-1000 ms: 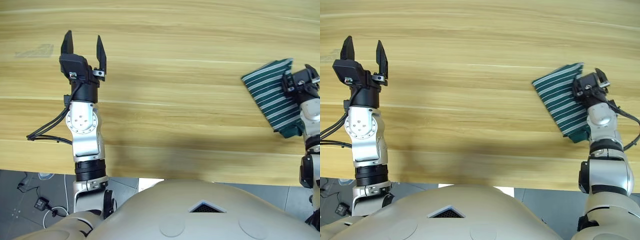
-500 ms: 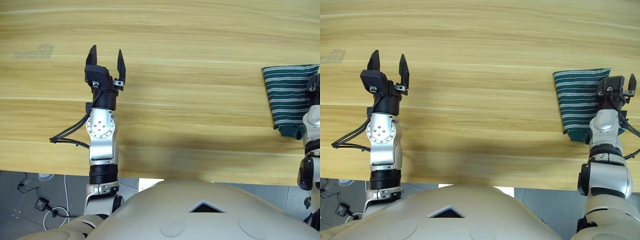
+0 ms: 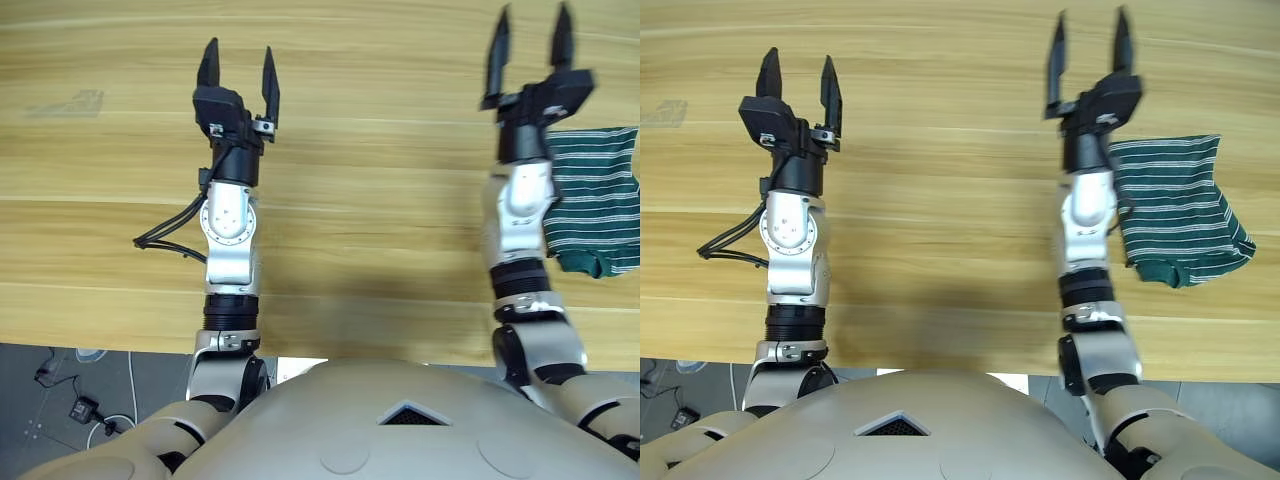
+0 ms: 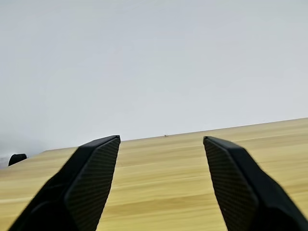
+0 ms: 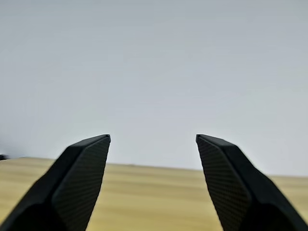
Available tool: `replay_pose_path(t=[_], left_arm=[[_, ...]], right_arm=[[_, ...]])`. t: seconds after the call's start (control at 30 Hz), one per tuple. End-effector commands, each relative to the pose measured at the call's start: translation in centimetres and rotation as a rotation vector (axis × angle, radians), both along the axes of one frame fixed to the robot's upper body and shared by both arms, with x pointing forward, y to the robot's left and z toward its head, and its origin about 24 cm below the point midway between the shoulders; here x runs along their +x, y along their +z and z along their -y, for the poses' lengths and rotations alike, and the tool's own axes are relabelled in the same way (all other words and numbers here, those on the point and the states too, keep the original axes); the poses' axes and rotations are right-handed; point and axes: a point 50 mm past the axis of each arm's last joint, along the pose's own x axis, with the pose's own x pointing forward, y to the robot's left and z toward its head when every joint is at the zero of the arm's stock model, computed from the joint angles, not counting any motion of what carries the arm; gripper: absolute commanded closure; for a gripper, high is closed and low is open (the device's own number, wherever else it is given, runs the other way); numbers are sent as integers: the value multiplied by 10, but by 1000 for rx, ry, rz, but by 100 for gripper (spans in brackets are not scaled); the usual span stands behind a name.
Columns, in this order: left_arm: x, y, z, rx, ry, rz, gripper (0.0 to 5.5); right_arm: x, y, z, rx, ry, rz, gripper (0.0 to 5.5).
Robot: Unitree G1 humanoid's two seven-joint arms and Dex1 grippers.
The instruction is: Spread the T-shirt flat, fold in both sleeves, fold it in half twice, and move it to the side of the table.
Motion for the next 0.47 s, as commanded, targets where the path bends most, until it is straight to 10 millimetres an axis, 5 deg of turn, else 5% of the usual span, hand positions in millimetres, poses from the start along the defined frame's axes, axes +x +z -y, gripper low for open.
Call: replay_pose_path(t=[0.03,0.47], left_arm=[[-7,-18,-6,26,-4,-69,229],[-5,-21,-7,21,12,-59,229]], right_arm=[[0,-25,12,80,-37,-173,219],[-3,-30,13,-43,-148,-167,219]])
